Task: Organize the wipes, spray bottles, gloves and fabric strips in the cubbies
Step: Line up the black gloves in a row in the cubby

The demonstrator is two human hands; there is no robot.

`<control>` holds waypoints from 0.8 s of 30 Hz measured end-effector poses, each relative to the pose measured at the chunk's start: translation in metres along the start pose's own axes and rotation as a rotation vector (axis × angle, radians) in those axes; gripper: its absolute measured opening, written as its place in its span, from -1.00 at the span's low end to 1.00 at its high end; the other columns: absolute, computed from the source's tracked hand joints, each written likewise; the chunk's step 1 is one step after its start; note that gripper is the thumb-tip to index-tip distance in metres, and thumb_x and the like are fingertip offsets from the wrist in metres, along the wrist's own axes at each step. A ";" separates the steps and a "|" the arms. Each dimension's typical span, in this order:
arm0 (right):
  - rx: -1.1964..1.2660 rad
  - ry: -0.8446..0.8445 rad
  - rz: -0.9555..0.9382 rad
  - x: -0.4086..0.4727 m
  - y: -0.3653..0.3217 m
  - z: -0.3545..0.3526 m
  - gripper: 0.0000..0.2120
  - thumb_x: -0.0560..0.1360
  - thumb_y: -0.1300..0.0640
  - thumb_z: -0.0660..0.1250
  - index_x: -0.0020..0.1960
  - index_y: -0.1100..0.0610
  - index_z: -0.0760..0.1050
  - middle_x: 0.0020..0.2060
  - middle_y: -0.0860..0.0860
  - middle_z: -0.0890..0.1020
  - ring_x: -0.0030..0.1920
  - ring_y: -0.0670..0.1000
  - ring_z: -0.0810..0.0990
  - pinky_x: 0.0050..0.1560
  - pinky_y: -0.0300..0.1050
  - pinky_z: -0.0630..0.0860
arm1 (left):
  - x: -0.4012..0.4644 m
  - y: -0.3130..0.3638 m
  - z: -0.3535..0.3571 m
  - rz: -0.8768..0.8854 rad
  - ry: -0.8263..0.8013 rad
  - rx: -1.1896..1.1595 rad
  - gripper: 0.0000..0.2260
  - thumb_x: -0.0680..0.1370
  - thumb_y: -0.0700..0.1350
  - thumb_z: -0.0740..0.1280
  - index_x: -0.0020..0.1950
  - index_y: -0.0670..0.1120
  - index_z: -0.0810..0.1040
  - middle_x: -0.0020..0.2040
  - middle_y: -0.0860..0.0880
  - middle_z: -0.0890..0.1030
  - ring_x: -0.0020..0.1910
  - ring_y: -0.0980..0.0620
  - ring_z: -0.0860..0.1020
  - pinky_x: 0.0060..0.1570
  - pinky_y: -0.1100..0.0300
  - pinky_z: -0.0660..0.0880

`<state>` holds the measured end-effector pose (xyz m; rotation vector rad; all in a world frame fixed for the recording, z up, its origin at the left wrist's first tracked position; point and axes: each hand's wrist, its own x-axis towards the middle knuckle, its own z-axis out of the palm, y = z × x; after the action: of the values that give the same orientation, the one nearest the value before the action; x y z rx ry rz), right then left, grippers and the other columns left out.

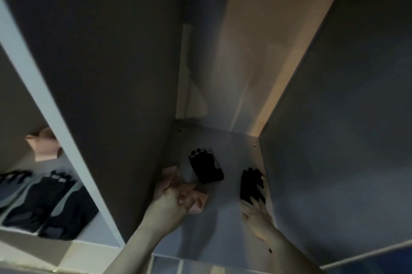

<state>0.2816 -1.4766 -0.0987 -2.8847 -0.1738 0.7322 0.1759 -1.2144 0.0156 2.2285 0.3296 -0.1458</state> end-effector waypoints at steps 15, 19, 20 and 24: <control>0.375 0.518 -0.417 -0.071 -0.070 -0.032 -0.38 0.50 -0.28 -0.14 0.48 -0.06 0.20 0.40 -0.47 0.02 0.42 -0.38 0.04 0.37 -0.20 0.09 | 0.026 0.033 0.015 -0.361 -0.326 -0.972 -0.71 0.46 0.04 0.39 0.11 -0.08 0.57 0.06 -0.14 0.65 -0.05 -0.04 0.61 -0.07 0.00 0.57; 0.301 0.601 -0.760 -0.109 -0.095 -0.036 -0.57 0.60 -0.01 0.03 0.47 -0.14 0.20 0.46 -0.32 0.18 0.46 -0.29 0.14 0.39 -0.22 0.11 | 0.030 0.043 0.018 -0.469 -0.364 -1.379 -0.62 0.51 0.09 0.30 0.07 -0.21 0.59 -0.12 -0.18 0.65 -0.20 -0.08 0.59 -0.26 0.08 0.60; 0.254 0.637 -0.836 -0.113 -0.094 -0.033 -0.60 0.59 0.08 0.10 0.42 -0.07 0.30 0.47 -0.25 0.25 0.48 -0.19 0.20 0.40 -0.18 0.15 | 0.030 0.044 0.019 -0.462 -0.295 -1.469 -0.70 0.53 0.00 0.30 0.03 -0.23 0.59 -0.18 -0.18 0.67 -0.26 -0.09 0.64 -0.29 0.09 0.61; 0.681 0.693 -0.759 -0.124 -0.091 -0.034 -0.78 0.47 0.15 0.23 0.01 -0.07 0.57 0.27 -0.14 0.53 0.41 -0.02 0.39 0.33 -0.06 0.35 | 0.025 0.043 0.017 -0.356 -0.187 -1.502 -0.88 0.57 -0.19 0.26 -0.08 -0.20 0.56 -0.29 -0.17 0.69 -0.36 -0.09 0.66 -0.38 0.07 0.60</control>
<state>0.1828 -1.4101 0.0054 -2.0021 -0.6987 -0.3019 0.2119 -1.2491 0.0313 0.6599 0.4963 -0.1977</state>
